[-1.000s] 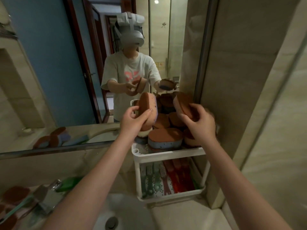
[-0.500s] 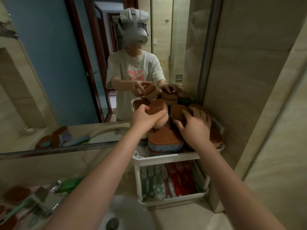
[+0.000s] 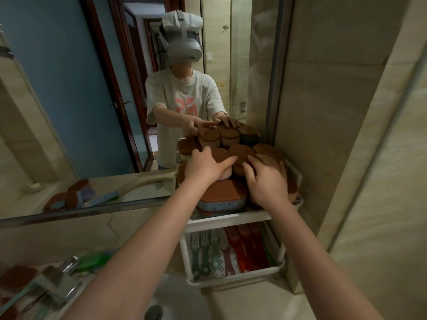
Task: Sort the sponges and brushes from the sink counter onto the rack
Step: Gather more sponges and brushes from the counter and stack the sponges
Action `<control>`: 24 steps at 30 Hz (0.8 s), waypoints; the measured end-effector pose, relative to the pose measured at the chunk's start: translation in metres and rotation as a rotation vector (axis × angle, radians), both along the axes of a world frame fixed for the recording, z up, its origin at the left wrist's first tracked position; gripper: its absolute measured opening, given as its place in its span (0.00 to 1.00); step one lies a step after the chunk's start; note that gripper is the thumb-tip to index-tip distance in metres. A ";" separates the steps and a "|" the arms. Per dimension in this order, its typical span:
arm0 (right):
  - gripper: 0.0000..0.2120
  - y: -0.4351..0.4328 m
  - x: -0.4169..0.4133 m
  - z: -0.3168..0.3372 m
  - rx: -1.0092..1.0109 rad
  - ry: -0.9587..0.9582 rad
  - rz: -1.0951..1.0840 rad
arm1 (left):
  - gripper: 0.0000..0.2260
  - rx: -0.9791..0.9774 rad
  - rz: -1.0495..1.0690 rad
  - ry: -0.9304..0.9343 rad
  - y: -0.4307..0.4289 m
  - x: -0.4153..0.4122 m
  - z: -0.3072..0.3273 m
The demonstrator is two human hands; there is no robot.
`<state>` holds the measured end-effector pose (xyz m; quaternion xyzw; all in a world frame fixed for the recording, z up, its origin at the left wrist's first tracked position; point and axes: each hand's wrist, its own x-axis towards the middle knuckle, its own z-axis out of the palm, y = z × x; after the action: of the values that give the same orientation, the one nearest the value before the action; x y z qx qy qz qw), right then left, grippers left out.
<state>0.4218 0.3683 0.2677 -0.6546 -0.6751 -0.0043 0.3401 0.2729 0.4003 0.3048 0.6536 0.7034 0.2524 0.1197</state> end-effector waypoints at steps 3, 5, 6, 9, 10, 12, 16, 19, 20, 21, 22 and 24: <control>0.21 -0.005 -0.003 0.000 0.029 0.013 0.008 | 0.40 -0.004 -0.001 0.003 -0.004 -0.006 0.000; 0.21 -0.010 -0.008 0.000 0.058 0.012 0.021 | 0.39 0.026 -0.002 -0.050 -0.009 -0.009 0.000; 0.20 -0.012 -0.012 0.001 0.074 0.008 0.032 | 0.37 0.053 -0.003 -0.081 -0.013 -0.012 0.000; 0.19 -0.022 -0.029 0.004 0.126 -0.004 0.085 | 0.30 0.187 0.012 -0.179 -0.029 -0.025 -0.002; 0.18 -0.027 -0.037 0.005 0.146 -0.004 0.107 | 0.26 0.232 0.025 -0.214 -0.035 -0.031 -0.002; 0.16 -0.038 -0.056 0.005 0.189 0.001 0.153 | 0.19 0.301 0.035 -0.295 -0.049 -0.049 -0.006; 0.14 -0.064 -0.110 0.001 0.216 -0.025 0.244 | 0.12 0.400 -0.005 -0.422 -0.083 -0.100 -0.022; 0.16 -0.084 -0.161 -0.007 0.171 -0.029 0.302 | 0.11 0.400 0.035 -0.435 -0.109 -0.153 -0.038; 0.18 -0.090 -0.180 -0.012 0.138 -0.038 0.326 | 0.11 0.390 0.062 -0.448 -0.118 -0.173 -0.044; 0.18 -0.097 -0.198 -0.017 0.108 -0.044 0.356 | 0.10 0.375 0.089 -0.463 -0.127 -0.194 -0.050; 0.18 -0.104 -0.217 -0.022 0.083 -0.043 0.389 | 0.09 0.355 0.116 -0.475 -0.137 -0.213 -0.056; 0.15 -0.118 -0.254 -0.032 0.020 -0.018 0.459 | 0.07 0.311 0.172 -0.485 -0.158 -0.253 -0.070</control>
<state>0.1682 0.2500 0.2355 -0.4805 -0.8092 0.0607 0.3325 0.0201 0.2424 0.2343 0.5226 0.6602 0.5150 0.1608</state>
